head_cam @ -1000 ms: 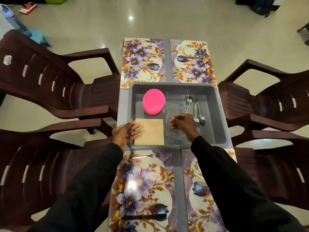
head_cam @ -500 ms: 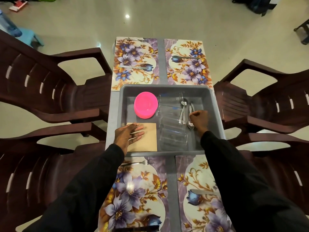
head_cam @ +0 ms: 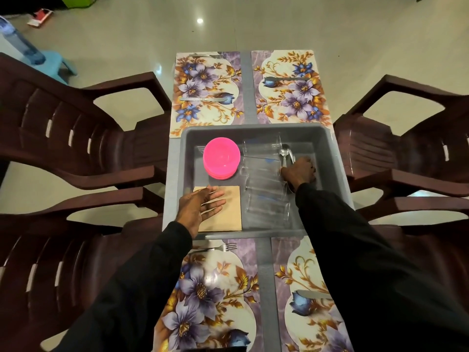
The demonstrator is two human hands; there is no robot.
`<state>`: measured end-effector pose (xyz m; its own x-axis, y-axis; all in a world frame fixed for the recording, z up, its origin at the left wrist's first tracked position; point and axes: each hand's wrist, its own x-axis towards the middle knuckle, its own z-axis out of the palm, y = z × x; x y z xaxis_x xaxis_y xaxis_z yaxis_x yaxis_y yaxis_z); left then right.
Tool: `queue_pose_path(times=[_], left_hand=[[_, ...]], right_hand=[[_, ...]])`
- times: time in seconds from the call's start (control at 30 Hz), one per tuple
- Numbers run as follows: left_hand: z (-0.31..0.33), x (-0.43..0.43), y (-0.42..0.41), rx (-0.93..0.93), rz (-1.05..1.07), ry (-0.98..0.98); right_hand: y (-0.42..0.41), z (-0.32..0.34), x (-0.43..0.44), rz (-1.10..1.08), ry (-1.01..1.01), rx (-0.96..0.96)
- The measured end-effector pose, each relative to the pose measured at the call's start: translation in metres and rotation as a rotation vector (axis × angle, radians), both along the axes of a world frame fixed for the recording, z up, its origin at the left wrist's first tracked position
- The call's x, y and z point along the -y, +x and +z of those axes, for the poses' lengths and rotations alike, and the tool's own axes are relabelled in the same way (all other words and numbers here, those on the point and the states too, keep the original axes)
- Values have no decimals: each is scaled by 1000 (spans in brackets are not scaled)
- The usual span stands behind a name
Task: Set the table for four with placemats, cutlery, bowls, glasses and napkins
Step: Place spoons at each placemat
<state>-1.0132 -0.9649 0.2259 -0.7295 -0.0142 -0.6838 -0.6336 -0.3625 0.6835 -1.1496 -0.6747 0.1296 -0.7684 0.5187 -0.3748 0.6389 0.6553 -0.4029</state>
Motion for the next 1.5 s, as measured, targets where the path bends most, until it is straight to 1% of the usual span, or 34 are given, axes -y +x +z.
queue_pose_path(times=[0.13, 0.23, 0.3, 0.4, 0.53, 0.73, 0.83, 0.93, 1.03, 1.17, 1.3, 1.5], left_hand=[[3, -5, 3, -2, -12, 6], [5, -7, 6, -14, -10, 13], [6, -6, 8, -19, -14, 16], [5, -4, 13, -13, -9, 20], [3, -1, 17, -7, 0, 13], [7, -9, 17, 3, 4, 26], [6, -14, 18, -6, 0, 30], [3, -18, 22, 1, -6, 37], [1, -23, 27, 5, -11, 38], [-2, -27, 32, 1, -14, 35], [-3, -27, 34, -3, -14, 35], [-4, -18, 34, -6, 1, 24]], right_hand=[[2, 2, -5, 38, -57, -51], [0, 4, -3, 24, -97, -86], [-1, 5, 0, 12, -99, -90], [-1, 6, 0, 54, -70, -82], [-4, 6, -8, 67, -99, -46], [7, 7, -25, 72, -76, -86], [9, 4, -36, 56, -106, -104], [16, 2, -45, 75, -139, -53], [29, 1, -49, 66, -192, -92], [40, 1, -43, 92, -118, -146], [38, 2, -27, 118, -45, -149], [34, 7, -9, 98, -18, -150]])
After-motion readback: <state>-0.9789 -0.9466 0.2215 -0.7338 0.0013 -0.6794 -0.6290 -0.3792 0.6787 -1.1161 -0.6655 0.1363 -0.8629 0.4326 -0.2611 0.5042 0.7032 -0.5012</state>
